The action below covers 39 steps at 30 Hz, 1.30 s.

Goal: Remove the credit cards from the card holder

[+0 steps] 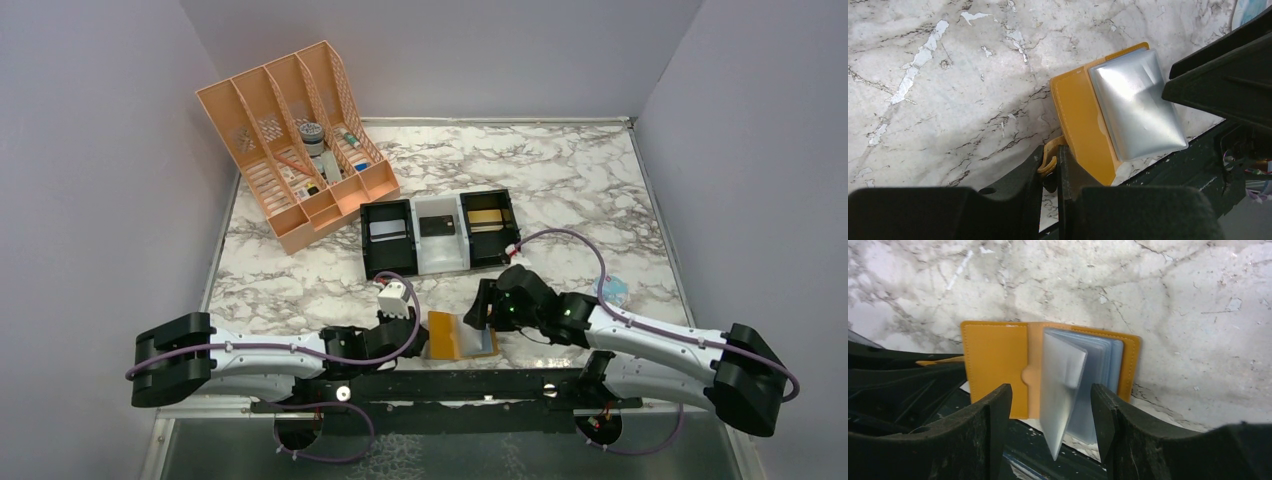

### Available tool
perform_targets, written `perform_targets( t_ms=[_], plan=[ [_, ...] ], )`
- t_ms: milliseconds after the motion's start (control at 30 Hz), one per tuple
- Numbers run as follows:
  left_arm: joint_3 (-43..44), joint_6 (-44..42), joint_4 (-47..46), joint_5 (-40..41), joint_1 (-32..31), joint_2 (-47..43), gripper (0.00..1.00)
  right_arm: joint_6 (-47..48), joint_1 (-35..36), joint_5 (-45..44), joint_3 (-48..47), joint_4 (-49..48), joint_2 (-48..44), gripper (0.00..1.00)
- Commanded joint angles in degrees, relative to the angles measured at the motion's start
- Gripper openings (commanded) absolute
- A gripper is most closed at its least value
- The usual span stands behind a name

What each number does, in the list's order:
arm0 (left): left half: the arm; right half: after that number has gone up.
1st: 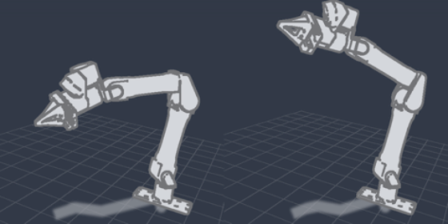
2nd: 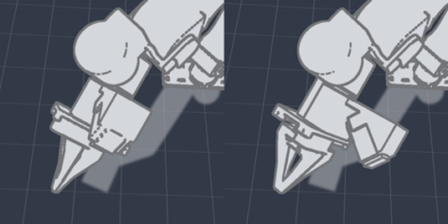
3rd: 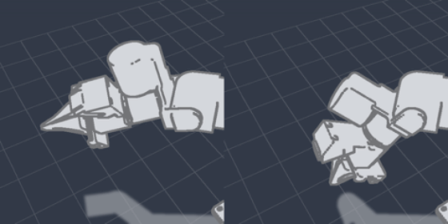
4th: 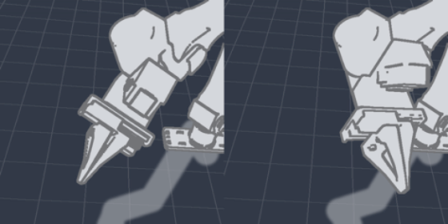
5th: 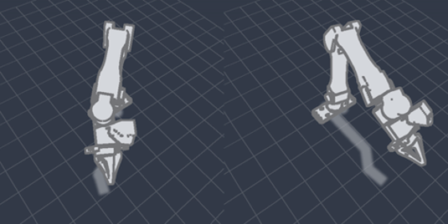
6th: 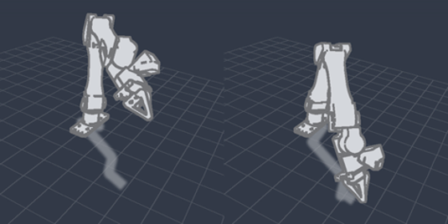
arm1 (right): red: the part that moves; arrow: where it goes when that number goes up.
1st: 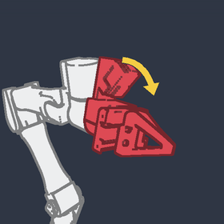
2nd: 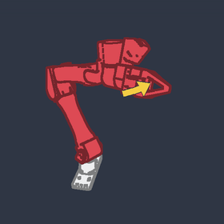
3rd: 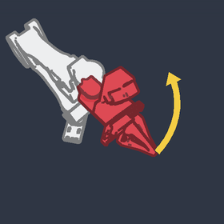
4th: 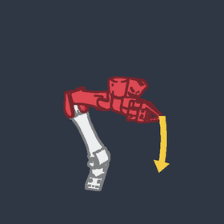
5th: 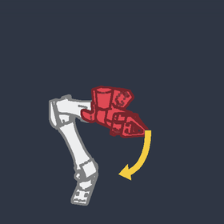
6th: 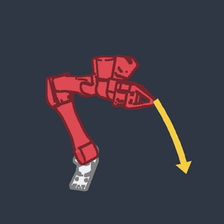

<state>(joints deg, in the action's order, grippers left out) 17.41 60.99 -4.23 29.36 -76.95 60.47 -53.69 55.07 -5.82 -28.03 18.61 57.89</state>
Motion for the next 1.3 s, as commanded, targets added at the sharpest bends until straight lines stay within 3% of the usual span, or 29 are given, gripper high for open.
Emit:
perform_targets(
  t_ms=[0, 233, 533, 1200, 1267],
  plan=[
    [1.77, 0.17, 1.71, 0.03, -0.13, 0.11, 0.08, 0.84, 0.35, -1.32, -0.61, 2.26, 3.06, 0.59],
    [1.72, 0.24, 2.26, 0.34, -0.07, 0.2, 0.05, 1.63, 0.28, 3.16, 0.97, -2.71, 3.92, 0.55],
    [1.92, 0.26, 2.47, 0.44, -0.13, 0.62, 0.0, 1.26, 0.36, 2.11, 0.61, -1.52, 5.95, 0.55],
    [2.8, 0.09, 1.29, -0.27, -0.13, 4.13, 0.0, 2.81, 0.38, 9.74, 1.5, -9.53, 7.92, 0.51],
    [2.88, 0.09, 1.24, -0.43, -0.15, 4.38, 0.0, 2.71, 0.38, 7.26, -0.06, -6.05, 7.96, 0.51]
  ],
)
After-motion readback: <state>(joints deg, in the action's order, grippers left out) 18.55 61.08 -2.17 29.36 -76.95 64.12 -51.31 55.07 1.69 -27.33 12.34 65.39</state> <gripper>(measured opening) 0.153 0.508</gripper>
